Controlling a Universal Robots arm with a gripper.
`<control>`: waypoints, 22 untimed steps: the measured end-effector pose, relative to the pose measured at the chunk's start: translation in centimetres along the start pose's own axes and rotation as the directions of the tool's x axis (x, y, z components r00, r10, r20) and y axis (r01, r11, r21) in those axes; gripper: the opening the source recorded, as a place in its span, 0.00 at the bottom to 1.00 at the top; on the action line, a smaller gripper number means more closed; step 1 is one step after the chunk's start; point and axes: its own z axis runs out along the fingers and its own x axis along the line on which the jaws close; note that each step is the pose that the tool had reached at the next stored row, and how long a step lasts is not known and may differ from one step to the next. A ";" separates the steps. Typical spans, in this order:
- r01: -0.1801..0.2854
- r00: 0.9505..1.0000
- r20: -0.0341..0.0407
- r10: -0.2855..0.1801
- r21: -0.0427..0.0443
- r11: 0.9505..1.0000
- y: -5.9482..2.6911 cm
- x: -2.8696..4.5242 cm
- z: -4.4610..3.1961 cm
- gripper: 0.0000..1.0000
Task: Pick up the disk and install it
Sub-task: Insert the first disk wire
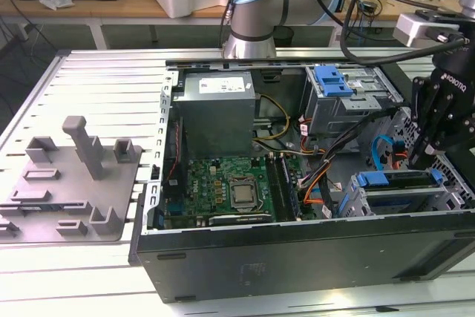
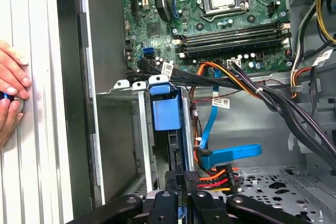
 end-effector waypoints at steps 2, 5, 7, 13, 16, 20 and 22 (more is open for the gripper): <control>0.000 1.000 0.003 0.000 0.001 1.000 0.03 0.03 -0.01 0.16; 0.002 1.000 0.017 -0.002 0.003 1.000 0.09 0.23 0.05 0.16; 0.005 1.000 0.023 -0.005 0.006 1.000 0.10 0.52 0.07 0.16; 0.012 0.999 0.045 -0.013 0.015 1.000 0.15 0.98 0.01 0.16; 0.020 0.998 0.063 -0.021 0.021 1.000 0.34 1.14 0.03 0.16; 0.027 0.997 0.072 -0.028 0.024 0.999 0.64 1.37 0.09 0.16; 0.030 0.997 0.076 -0.032 0.025 0.999 0.63 1.37 0.09 0.16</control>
